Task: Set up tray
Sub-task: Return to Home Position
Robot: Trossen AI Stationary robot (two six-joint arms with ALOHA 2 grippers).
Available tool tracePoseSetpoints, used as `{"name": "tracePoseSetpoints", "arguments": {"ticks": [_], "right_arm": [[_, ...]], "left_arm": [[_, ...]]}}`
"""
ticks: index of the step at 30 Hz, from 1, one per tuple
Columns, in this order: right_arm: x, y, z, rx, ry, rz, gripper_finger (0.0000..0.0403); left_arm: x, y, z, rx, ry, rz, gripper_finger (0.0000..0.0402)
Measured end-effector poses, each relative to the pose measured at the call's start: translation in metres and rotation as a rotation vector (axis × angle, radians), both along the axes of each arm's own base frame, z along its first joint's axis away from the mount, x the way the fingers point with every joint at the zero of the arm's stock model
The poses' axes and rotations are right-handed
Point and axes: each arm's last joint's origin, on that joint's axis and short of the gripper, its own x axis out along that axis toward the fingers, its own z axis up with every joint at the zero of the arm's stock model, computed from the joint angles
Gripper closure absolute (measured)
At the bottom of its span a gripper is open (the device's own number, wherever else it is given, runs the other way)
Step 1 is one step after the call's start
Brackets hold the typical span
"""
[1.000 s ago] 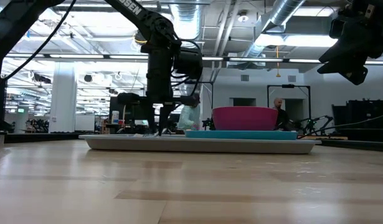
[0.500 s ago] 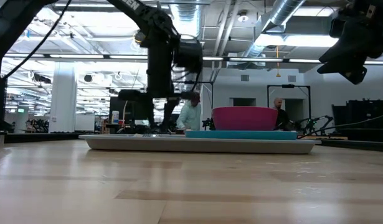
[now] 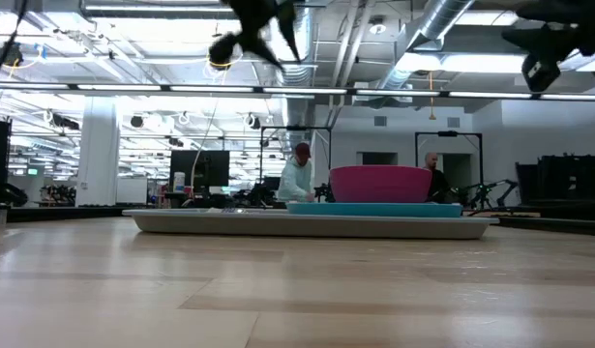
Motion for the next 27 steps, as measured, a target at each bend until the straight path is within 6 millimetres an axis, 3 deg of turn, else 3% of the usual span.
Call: {"name": "tracePoseSetpoints", "arguments": {"ticks": [3, 6, 17, 27], "right_arm": [[0.005, 0.002, -0.008, -0.003, -0.002, 0.019, 0.0276], [0.011, 0.005, -0.003, -0.048, -0.142, 0.064, 0.0276], [0.02, 0.009, -0.027, -0.09, -0.411, 0.098, 0.0276], [0.027, 0.011, -0.051, -0.246, -0.263, 0.104, 0.0276]], "left_arm": [[-0.009, -0.015, 0.024, 0.079, -0.092, -0.02, 0.028], [-0.013, -0.029, 0.039, 0.129, -0.167, -0.055, 0.028], [-0.02, -0.064, 0.074, 0.257, -0.37, -0.098, 0.028], [-0.024, -0.082, 0.084, 0.274, -0.44, -0.104, 0.028]]}}
